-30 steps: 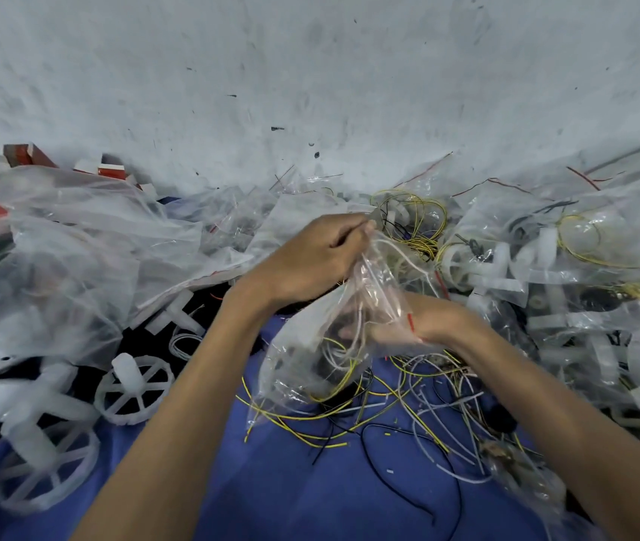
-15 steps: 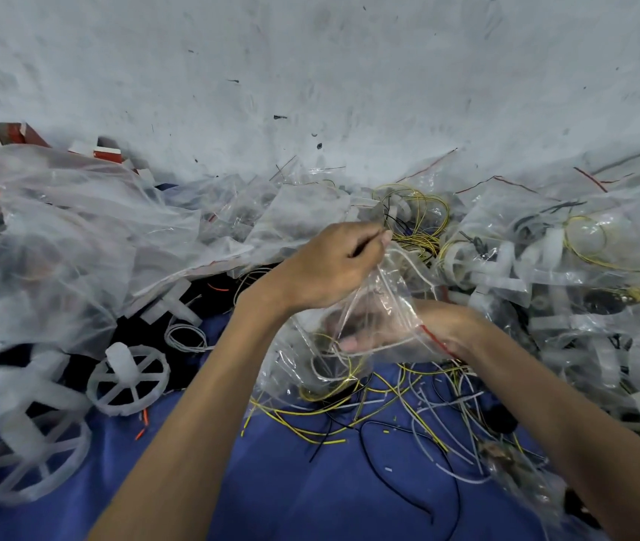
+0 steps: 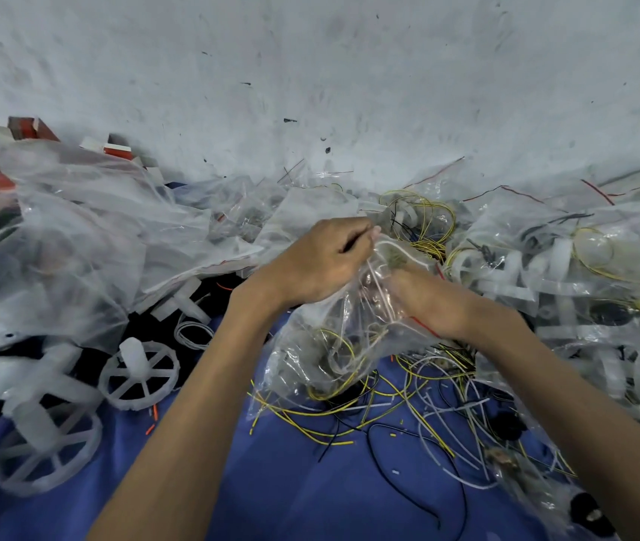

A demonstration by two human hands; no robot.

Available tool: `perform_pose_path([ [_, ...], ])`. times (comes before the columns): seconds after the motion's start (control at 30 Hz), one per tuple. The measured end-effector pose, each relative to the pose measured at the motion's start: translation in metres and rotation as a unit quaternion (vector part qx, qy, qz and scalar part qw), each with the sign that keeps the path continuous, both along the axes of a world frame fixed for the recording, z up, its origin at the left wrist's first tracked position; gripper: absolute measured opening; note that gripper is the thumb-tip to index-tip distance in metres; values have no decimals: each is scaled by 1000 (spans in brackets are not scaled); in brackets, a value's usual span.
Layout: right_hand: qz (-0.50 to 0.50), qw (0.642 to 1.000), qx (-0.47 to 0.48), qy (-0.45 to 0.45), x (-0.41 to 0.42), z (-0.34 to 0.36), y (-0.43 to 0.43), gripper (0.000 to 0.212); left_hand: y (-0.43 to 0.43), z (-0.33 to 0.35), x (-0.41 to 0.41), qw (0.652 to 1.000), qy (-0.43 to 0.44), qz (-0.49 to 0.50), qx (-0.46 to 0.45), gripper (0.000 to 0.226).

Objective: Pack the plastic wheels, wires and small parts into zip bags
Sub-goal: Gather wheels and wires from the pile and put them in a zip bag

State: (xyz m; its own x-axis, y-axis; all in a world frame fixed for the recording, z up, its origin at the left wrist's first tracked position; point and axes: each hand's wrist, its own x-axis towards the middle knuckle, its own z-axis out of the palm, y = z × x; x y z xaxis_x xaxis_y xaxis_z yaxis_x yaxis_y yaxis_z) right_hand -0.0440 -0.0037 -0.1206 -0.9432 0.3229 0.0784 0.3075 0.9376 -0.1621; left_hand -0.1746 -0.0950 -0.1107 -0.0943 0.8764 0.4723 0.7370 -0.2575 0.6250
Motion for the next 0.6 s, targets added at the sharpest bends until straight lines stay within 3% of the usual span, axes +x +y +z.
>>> perform_pose_path([
  [0.1, 48, 996, -51, 48, -2, 6, -2, 16, -2, 2, -7, 1000, -1, 21, 16, 40],
  [0.2, 21, 995, -96, 33, -5, 13, 6, 14, -2, 3, -13, 998, 5, 47, 36, 41],
  [0.3, 30, 999, -12, 37, -14, 17, 12, 16, 2, 1, -12, 995, -1, 69, 69, 42],
  [0.4, 26, 985, 54, 162, -15, 22, 17, 14, 5, 0, -16, 988, -9, 116, 97, 42],
  [0.5, -55, 916, -13, 398, 1, 19, 28, 22, 4, -2, -28, 977, -18, 185, 110, 40],
  [0.53, -93, 897, -39, 430, 9, 14, 34, 24, 4, -2, -32, 972, -17, 205, 112, 40],
  [0.6, -159, 927, -45, 338, 26, -3, 50, 25, 5, -2, -37, 969, -13, 222, 112, 40],
])
